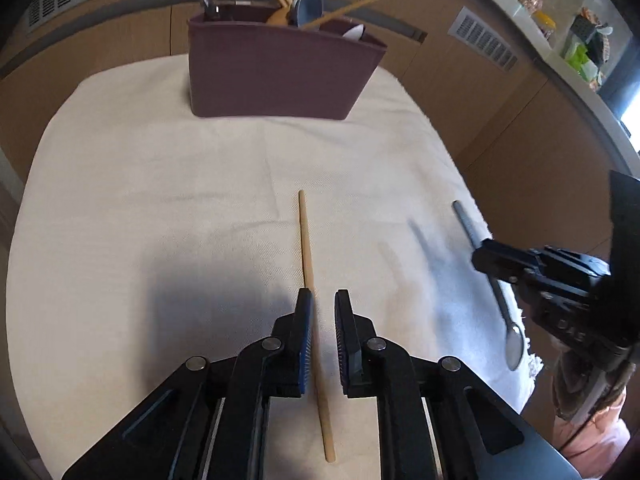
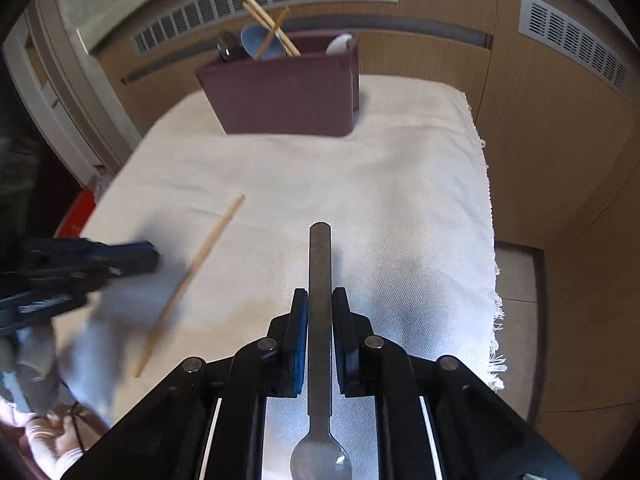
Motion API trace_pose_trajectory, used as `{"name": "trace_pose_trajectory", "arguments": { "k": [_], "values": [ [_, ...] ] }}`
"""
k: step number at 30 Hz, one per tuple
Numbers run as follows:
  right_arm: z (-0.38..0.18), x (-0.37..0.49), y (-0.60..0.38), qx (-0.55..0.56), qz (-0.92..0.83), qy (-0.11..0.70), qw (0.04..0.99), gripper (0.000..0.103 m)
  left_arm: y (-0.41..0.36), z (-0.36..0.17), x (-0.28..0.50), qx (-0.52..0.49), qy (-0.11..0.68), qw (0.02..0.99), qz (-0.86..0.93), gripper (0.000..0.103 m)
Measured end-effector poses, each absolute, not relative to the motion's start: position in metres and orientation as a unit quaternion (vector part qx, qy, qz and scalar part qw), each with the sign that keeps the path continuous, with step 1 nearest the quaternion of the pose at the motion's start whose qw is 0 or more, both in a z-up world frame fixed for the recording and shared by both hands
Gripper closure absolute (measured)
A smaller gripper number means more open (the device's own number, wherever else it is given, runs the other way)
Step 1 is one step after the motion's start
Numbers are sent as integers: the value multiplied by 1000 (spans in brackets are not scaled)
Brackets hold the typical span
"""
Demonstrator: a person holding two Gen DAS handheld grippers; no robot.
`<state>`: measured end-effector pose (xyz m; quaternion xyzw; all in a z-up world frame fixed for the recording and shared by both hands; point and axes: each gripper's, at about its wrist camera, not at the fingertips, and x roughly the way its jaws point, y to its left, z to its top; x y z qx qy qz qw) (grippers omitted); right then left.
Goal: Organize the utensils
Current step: 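Lift the chopstick with the left tool while the right tool lifts the spoon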
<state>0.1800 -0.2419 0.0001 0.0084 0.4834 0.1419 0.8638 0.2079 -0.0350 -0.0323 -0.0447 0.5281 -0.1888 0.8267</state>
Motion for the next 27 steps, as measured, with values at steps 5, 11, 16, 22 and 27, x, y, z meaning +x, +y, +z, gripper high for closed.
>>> {"name": "trace_pose_trajectory", "arguments": {
  "k": [5, 11, 16, 22, 27],
  "values": [
    [13, 171, -250, 27, 149, 457, 877, 91, -57, -50, 231, 7, 576, 801, -165, 81],
    [23, 162, -262, 40, 136, 428, 893, 91, -89, -60, 247, 42, 602, 777, -182, 79],
    [31, 154, -267, 51, 136, 403, 904, 91, -98, -59, 228, 85, 556, 806, -184, 97],
    [40, 150, -270, 53, 132, 374, 917, 91, -64, -30, 192, 7, 458, 871, -178, 97],
    [48, 149, -267, 62, 132, 355, 924, 91, -45, -2, 170, -41, 404, 895, -184, 97]
  ]
}}
